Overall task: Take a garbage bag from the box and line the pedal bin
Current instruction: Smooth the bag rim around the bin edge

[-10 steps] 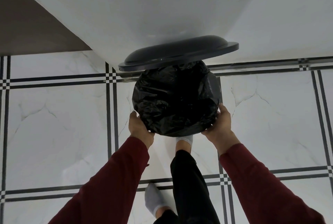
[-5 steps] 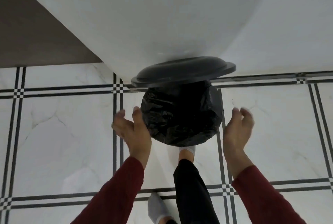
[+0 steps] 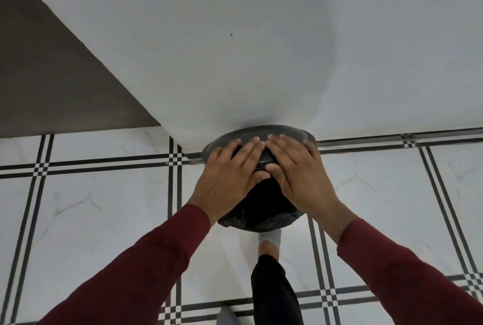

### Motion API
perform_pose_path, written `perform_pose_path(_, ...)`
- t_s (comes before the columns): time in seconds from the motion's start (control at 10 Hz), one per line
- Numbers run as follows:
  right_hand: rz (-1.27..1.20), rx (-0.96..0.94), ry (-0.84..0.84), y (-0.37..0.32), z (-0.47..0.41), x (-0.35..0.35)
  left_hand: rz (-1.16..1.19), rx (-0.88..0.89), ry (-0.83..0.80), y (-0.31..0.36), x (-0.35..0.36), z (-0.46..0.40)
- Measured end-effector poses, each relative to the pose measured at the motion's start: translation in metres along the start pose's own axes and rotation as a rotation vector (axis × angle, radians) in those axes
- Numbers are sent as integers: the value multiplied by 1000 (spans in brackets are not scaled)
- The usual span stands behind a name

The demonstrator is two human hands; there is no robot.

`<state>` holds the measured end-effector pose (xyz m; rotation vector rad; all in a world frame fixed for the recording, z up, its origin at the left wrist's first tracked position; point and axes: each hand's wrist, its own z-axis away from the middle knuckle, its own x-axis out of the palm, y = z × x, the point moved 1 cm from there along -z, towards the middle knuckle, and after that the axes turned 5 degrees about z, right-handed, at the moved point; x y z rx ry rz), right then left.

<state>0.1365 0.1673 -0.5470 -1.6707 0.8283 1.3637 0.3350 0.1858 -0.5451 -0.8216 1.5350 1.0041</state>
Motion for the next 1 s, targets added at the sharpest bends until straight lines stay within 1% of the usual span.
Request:
perform_pose_path(0.1,-12,-1,-76,0,28,10,-79,98,-102,6,11,14)
perform_pose_path(0.2,-47,42,-179,-3,58,26,-134,149,-192,15,29,33)
perform_pose_path(0.3,-77,87,-238,-6,84,45,-138,118,-215,31,55,53)
perform_pose_path(0.4,-78,113,-283,-9,108,67,-137,18,-288,50,84,73)
perform_pose_path(0.5,-3,101,-372,-6,125,89,-144,-86,-392,67,105,83)
perform_pose_path(0.6,19,125,-535,1,132,97,-57,-233,-527,75,108,82)
perform_pose_path(0.7,-27,180,-586,9,132,77,93,-291,-582,86,83,75)
perform_pose_path(0.8,-111,241,-542,6,121,19,136,-344,-514,94,22,64)
perform_pose_path(0.9,-124,242,-457,-6,104,-69,141,-392,-410,105,-66,53)
perform_pose_path(1.0,-179,246,-290,-25,79,-168,150,-400,-218,115,-173,33)
